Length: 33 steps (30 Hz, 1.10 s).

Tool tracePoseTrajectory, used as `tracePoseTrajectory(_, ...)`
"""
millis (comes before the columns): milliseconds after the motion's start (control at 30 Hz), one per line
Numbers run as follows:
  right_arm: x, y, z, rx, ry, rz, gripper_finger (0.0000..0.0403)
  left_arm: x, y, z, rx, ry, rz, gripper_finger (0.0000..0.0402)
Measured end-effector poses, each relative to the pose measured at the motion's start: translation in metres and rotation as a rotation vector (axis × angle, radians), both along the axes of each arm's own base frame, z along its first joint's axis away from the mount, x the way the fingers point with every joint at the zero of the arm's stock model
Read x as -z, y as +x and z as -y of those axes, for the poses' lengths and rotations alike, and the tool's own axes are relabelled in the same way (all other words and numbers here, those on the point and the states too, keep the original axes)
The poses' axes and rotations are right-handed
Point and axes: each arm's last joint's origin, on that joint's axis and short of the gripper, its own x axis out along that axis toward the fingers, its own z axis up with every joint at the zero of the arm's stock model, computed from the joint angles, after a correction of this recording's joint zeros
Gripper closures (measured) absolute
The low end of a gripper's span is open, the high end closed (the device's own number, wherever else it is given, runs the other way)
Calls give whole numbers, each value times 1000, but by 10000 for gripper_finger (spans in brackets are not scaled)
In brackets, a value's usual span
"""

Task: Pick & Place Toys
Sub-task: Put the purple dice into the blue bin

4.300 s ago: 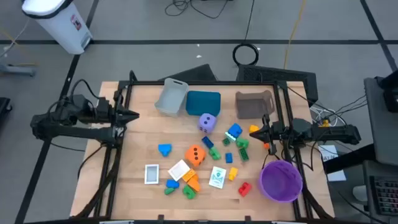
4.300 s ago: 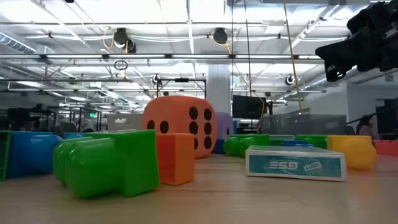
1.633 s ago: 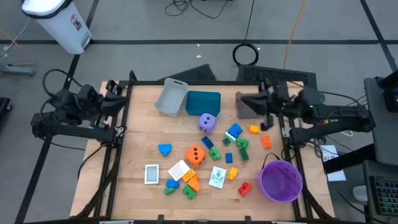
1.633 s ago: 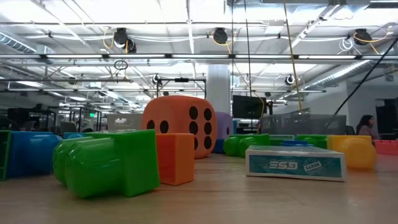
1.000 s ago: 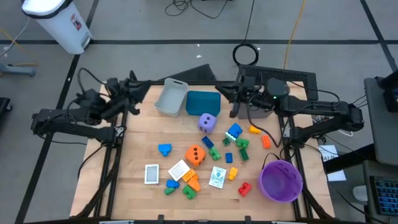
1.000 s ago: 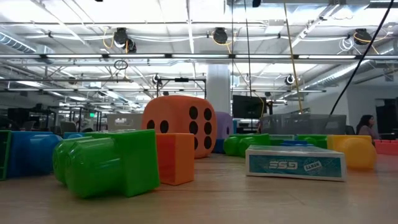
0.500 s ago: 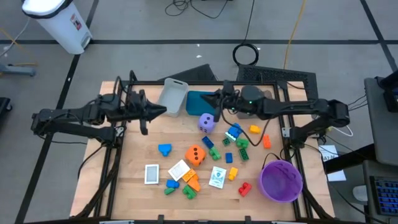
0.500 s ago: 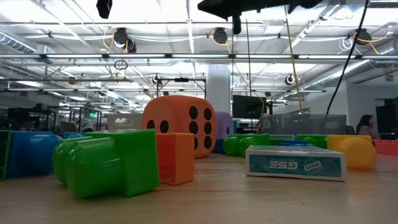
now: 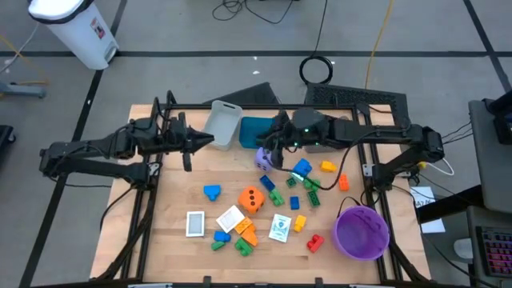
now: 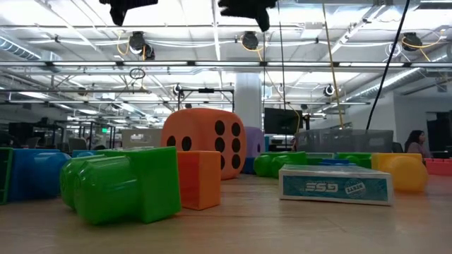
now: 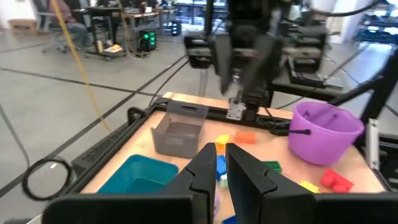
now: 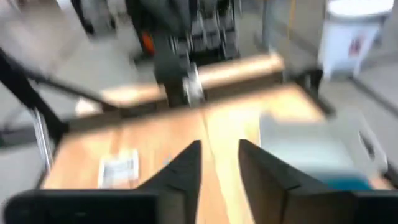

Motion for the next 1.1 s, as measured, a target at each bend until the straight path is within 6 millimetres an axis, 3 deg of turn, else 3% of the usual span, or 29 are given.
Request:
tracePoseTrajectory(200, 31, -7, 9, 52, 37, -308, 203, 0, -2, -9, -55, -17, 2, 360)
tracePoseTrajectory(400, 47, 5, 15, 69, 57, -346, 138, 1, -3, -15, -95, -19, -5, 360)
tracePoseTrajectory(633, 81, 23, 19, 61, 59, -459, 88, 1, -4, -19, -119, -62, 7, 353)
tracePoseTrajectory(867, 102, 32, 17, -10, -17, -538, 73, 1, -4, -18, -92, -92, 13, 259)
tracePoseTrajectory(1100, 105, 31, 17, -111, -146, -579, 77, 2, -4, -18, -100, -150, 14, 148)
